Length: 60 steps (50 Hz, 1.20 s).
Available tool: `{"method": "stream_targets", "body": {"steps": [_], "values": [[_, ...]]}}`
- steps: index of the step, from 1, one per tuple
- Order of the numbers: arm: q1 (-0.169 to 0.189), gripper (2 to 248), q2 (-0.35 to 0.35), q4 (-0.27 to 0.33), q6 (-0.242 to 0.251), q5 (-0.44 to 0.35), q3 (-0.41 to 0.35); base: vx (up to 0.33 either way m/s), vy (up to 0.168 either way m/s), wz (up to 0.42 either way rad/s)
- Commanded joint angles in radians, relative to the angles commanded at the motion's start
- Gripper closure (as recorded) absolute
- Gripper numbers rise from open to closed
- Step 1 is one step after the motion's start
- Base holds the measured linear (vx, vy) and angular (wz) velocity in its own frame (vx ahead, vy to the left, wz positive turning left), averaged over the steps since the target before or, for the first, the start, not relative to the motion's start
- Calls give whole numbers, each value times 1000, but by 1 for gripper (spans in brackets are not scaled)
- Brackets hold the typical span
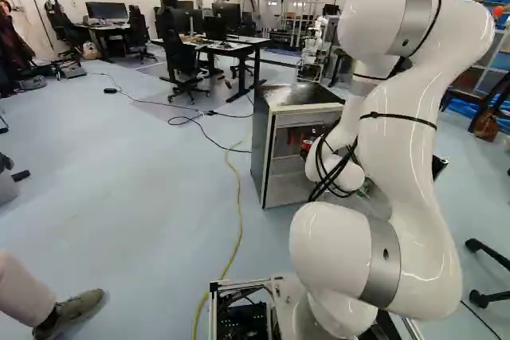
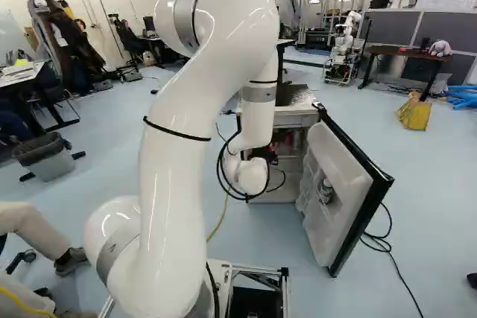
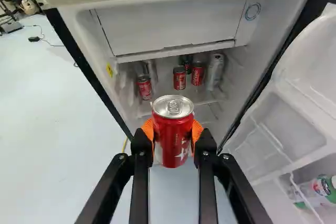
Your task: Grab a drink from the fridge
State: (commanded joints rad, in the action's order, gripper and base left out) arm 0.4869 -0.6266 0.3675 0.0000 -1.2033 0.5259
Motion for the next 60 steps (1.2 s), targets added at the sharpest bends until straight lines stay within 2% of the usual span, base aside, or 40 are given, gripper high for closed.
{"method": "stream_targets", "body": {"steps": [39,60], "values": [[-2,161,149,0,0,1,-74,0,0,0],[-5,161,216,0,0,35,-91,0,0,0]]}}
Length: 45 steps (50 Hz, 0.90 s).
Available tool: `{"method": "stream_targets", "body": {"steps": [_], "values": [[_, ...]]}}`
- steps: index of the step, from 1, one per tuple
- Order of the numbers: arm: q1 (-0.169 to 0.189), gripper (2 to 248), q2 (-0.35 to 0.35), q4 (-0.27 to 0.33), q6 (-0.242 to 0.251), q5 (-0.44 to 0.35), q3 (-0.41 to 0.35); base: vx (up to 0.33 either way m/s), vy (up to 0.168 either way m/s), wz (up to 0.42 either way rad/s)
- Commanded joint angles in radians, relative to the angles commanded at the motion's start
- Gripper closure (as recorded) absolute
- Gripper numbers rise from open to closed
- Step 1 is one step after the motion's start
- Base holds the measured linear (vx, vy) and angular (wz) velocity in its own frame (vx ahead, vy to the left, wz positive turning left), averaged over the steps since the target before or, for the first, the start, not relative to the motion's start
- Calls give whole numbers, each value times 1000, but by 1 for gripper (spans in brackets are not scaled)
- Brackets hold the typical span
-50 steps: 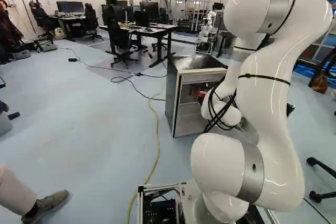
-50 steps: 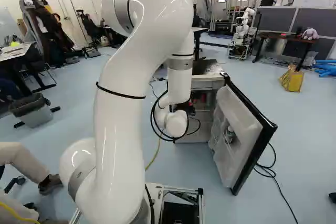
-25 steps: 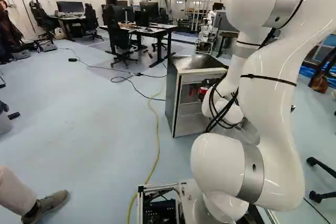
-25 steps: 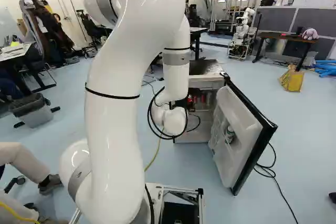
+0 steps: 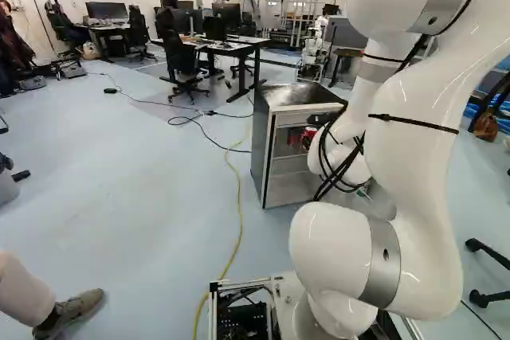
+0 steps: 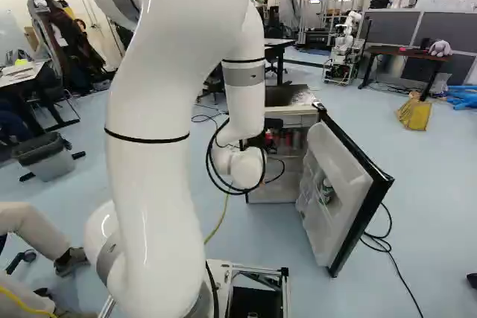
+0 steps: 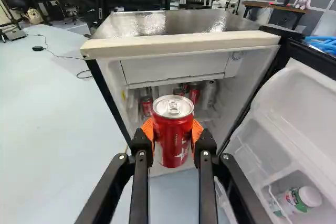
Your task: Grab a drink from the fridge
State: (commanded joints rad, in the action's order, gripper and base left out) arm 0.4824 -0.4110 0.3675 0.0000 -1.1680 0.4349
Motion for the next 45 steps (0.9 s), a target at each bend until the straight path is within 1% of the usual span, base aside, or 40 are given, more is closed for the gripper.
{"method": "stream_targets", "body": {"steps": [45], "values": [[-24,161,94,0,0,118,29,0,0,0]]}}
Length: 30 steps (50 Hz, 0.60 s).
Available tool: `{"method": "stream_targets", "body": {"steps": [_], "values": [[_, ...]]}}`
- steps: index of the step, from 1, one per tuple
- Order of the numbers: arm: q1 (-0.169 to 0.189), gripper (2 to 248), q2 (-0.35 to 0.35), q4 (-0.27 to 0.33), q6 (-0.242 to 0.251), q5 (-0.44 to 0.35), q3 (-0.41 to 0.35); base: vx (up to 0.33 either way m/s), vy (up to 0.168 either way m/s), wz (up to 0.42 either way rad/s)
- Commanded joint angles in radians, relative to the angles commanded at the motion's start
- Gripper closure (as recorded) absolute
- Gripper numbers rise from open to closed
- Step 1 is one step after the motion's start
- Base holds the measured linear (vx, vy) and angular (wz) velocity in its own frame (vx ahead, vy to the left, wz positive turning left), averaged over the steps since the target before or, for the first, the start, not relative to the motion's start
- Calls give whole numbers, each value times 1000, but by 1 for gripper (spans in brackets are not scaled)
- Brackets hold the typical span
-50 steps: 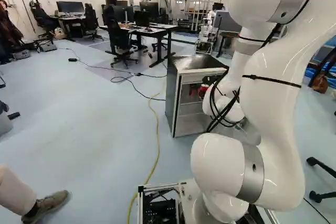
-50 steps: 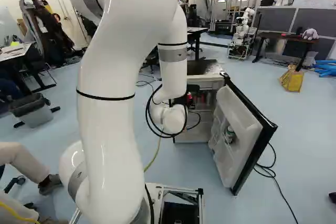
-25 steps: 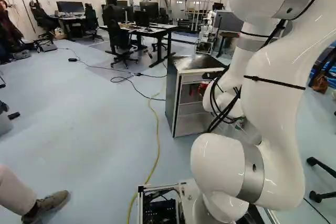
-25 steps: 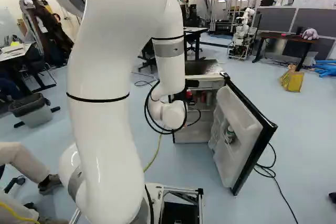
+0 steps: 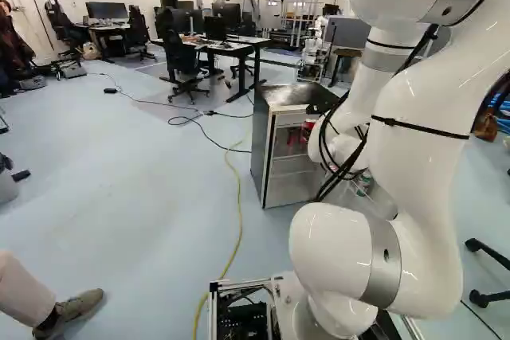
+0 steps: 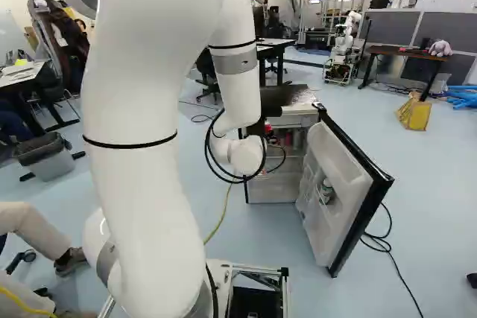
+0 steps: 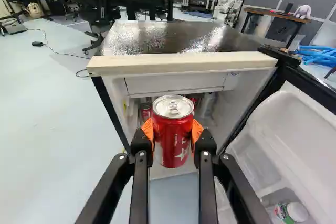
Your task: Grab a drink from the fridge
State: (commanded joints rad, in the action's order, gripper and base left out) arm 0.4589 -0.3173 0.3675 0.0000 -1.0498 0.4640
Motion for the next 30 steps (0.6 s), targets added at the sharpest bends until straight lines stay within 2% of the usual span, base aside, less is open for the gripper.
{"method": "stream_targets", "body": {"steps": [30], "values": [[-17,161,50,0,0,98,31,0,0,0]]}}
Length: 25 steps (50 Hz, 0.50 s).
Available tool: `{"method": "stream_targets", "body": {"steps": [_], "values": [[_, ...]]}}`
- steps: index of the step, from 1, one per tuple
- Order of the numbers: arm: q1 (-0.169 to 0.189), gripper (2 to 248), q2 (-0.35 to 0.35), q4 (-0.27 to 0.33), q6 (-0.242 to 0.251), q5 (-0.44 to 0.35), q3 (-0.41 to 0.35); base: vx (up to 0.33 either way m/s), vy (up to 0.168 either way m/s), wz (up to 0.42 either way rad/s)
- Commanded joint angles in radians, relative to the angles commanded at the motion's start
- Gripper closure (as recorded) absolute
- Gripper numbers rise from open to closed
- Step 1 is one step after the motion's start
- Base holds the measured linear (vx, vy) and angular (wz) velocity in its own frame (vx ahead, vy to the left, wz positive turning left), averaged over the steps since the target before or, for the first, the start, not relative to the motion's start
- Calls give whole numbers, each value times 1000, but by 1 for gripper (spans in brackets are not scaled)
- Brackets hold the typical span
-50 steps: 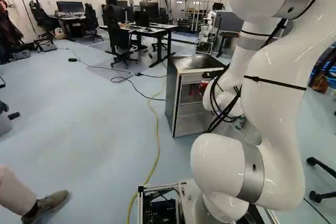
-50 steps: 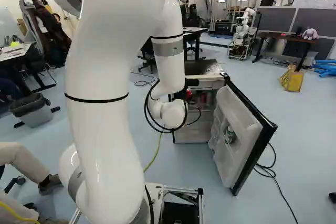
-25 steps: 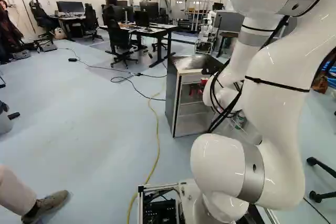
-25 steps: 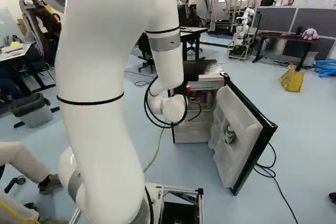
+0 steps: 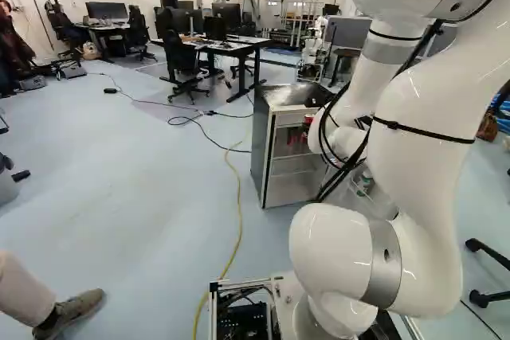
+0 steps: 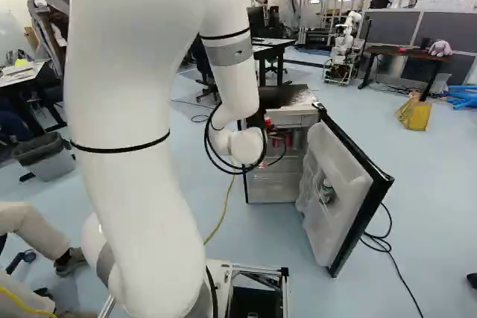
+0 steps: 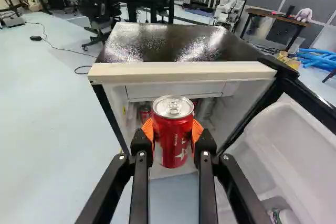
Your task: Grab a drink from the fridge
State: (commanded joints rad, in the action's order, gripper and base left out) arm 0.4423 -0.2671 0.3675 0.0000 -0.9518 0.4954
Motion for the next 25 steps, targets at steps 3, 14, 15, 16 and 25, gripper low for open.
{"method": "stream_targets", "body": {"steps": [3,14,15,16,25], "values": [[-2,161,5,0,0,10,4,0,0,0],[-8,161,21,-2,0,44,17,0,0,0],[-8,161,22,-2,0,47,18,0,0,0],[-9,161,24,-3,0,49,19,0,0,0],[-13,161,36,-10,0,73,30,0,0,0]]}}
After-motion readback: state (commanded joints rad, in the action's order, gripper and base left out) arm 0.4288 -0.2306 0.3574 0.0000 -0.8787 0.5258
